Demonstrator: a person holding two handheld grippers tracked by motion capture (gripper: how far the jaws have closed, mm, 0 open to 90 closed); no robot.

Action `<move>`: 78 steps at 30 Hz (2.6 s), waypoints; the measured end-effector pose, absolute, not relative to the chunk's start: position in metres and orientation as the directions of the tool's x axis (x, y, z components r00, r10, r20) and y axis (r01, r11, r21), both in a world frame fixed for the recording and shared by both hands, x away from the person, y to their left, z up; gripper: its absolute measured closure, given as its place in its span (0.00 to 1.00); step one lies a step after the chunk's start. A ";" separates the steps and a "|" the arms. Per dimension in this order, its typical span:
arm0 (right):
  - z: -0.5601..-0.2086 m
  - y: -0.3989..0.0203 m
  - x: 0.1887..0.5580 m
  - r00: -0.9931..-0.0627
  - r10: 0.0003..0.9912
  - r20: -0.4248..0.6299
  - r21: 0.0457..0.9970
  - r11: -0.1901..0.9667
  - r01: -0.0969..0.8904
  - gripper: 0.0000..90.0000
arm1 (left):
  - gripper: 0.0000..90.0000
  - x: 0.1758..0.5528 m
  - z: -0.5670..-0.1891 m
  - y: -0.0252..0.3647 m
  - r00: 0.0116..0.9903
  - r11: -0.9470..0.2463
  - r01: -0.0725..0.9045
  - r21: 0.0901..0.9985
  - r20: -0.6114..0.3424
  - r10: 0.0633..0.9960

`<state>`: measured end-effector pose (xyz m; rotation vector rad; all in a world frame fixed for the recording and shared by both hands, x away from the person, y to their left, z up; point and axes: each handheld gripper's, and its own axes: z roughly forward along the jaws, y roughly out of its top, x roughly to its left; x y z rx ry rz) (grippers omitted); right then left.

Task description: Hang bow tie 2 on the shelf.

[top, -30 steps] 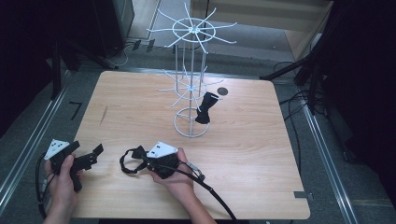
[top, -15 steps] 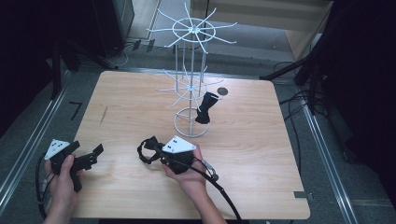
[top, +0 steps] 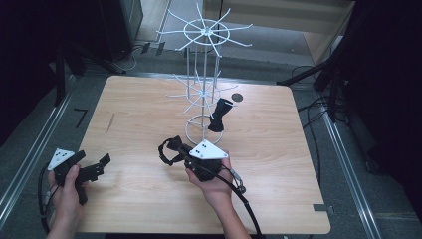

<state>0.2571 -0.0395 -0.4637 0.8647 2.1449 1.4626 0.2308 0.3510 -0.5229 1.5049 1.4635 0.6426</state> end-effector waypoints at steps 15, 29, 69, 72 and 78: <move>-0.449 -0.066 0.256 -0.676 0.737 0.013 0.945 0.212 0.250 0.88 | 0.00 0.231 -0.523 0.351 0.158 0.121 0.484 0.866 -0.223 0.962; -0.438 -0.082 0.252 -0.651 0.759 0.014 0.957 0.178 0.229 0.88 | 0.00 0.231 -0.523 0.351 0.159 0.121 0.484 0.867 -0.223 0.962; -0.403 -0.122 0.237 -0.606 0.795 0.017 0.982 0.101 0.160 0.88 | 0.00 0.231 -0.523 0.350 0.159 0.117 0.488 0.865 -0.219 0.963; -0.401 -0.123 0.236 -0.603 0.797 0.017 0.982 0.100 0.160 0.88 | 0.00 0.231 -0.523 0.350 0.158 0.117 0.487 0.865 -0.220 0.963; -0.398 -0.127 0.236 -0.597 0.802 0.010 0.983 0.101 0.151 0.88 | 0.00 0.231 -0.523 0.350 0.159 0.116 0.488 0.865 -0.219 0.963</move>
